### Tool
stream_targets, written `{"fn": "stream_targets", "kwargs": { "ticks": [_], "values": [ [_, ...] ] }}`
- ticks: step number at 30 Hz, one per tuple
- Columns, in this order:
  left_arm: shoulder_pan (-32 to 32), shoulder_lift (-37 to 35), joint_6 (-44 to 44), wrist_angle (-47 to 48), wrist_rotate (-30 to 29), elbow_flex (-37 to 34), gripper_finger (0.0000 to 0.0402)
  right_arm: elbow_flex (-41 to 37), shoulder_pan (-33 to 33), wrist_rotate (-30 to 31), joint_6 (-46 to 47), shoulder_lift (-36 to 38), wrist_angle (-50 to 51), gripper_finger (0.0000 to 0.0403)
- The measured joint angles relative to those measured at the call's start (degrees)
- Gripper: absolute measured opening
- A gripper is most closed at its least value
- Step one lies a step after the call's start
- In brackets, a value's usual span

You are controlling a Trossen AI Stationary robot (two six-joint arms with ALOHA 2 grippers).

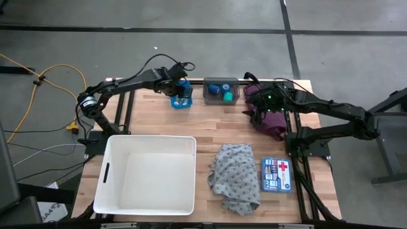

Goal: Pick & place medical supplies in basket/bin
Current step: Put the patient gown into the white bin

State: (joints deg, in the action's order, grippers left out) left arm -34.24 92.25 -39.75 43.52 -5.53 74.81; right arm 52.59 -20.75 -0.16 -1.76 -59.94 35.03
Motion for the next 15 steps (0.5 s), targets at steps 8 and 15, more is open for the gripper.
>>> {"fn": "stream_targets", "kwargs": {
  "ticks": [8, 15],
  "values": [
    [2.6, -1.8, 0.5, 0.2, -3.5, 0.0, 0.0136, 0.0, 0.0, 0.0, 0.0, 0.0, -0.2, 0.0236],
    [3.9, -4.7, 3.6, 0.2, -5.7, 0.0, 0.0137, 0.0, 0.0, 0.0, 0.0, 0.0, -0.2, 0.0236]
  ]
}}
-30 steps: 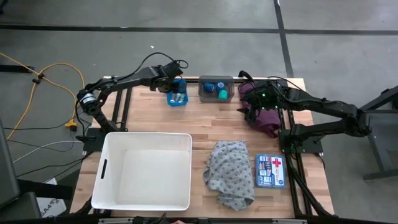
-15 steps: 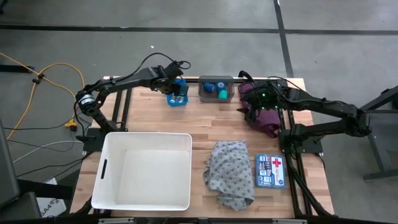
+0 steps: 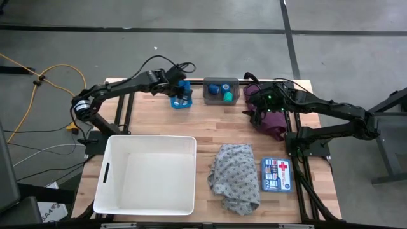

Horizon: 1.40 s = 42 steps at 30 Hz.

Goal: Pick & place medical supplies in basket/bin
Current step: Put the patient gown into the white bin

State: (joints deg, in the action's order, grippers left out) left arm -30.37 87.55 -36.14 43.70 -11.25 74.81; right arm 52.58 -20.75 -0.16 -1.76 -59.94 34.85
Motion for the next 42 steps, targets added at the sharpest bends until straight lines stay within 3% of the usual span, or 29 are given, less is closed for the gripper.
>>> {"fn": "stream_targets", "kwargs": {
  "ticks": [24, 36, 42],
  "values": [
    [-2.2, -11.2, 5.1, 7.5, -2.8, -1.5, 0.0137, 0.0, 0.0, 0.0, 0.0, 0.0, 0.0, 0.0236],
    [-2.7, -24.9, -1.7, -0.6, -5.4, -20.3, 0.0137, 0.0, 0.0, 0.0, 0.0, 0.0, 0.0, 0.0236],
    [-2.7, -28.7, -2.0, -2.3, -5.7, -25.5, 0.0137, 0.0, 0.0, 0.0, 0.0, 0.0, 0.0, 0.0236]
  ]
}}
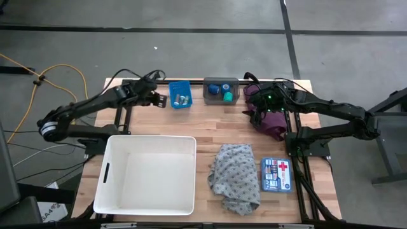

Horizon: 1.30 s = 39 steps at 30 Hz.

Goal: Pick & place medical supplies in basket/bin
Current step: Put the patient gown into the white bin

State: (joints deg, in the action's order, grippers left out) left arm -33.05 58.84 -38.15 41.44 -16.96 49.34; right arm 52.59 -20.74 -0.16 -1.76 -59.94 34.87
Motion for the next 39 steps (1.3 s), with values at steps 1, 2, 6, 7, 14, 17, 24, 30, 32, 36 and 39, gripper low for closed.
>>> {"fn": "stream_targets", "kwargs": {
  "ticks": [1, 2, 6, 7, 14, 17, 24, 30, 32, 36, 39],
  "values": [
    [0.0, -0.4, -0.1, 0.0, -0.6, -0.5, 0.0137, 0.0, 0.0, 0.0, 0.0, 0.0, 0.0, 0.0236],
    [0.0, -0.8, -0.6, 0.1, -1.7, -0.9, 0.0137, 0.0, 0.0, 0.0, 0.0, 0.0, 0.0, 0.0236],
    [-1.4, -2.2, -1.4, 0.7, -5.2, -2.3, 0.0137, 0.0, 0.0, 0.0, 0.0, 0.0, 0.0, 0.0236],
    [-2.0, -2.6, -1.1, 0.7, -5.3, -2.7, 0.0136, 0.0, 0.0, 0.0, 0.0, 0.0, 0.0, 0.0236],
    [-4.9, -4.8, 5.7, -0.3, -0.3, -6.0, 0.0136, 0.0, 0.0, 0.0, 0.0, 0.0, 0.0, 0.0236],
    [-6.0, -5.0, 11.4, -1.5, 2.5, -6.7, 0.0137, 0.0, 0.0, 0.0, 0.0, 0.0, 0.0, 0.0236],
    [-7.7, -5.0, 21.5, -3.2, 7.4, -6.9, 0.0137, 0.0, 0.0, 0.0, 0.0, 0.0, 0.0, 0.0236],
    [-7.7, -5.0, 22.2, -3.1, 7.4, -6.9, 0.0136, 0.0, 0.0, 0.0, 0.0, 0.0, 0.0, 0.0236],
    [-7.7, -5.0, 21.4, -3.1, 7.4, -6.9, 0.0136, 0.0, 0.0, 0.0, 0.0, 0.0, 0.0, 0.0236],
    [-7.7, -5.0, 21.4, -3.2, 7.4, -6.9, 0.0137, 0.0, 0.0, 0.0, 0.0, 0.0, 0.0, 0.0236],
    [-7.7, -5.0, 21.4, -3.2, 7.4, -6.9, 0.0137, 0.0, 0.0, 0.0, 0.0, 0.0, 0.0, 0.0236]
  ]
}}
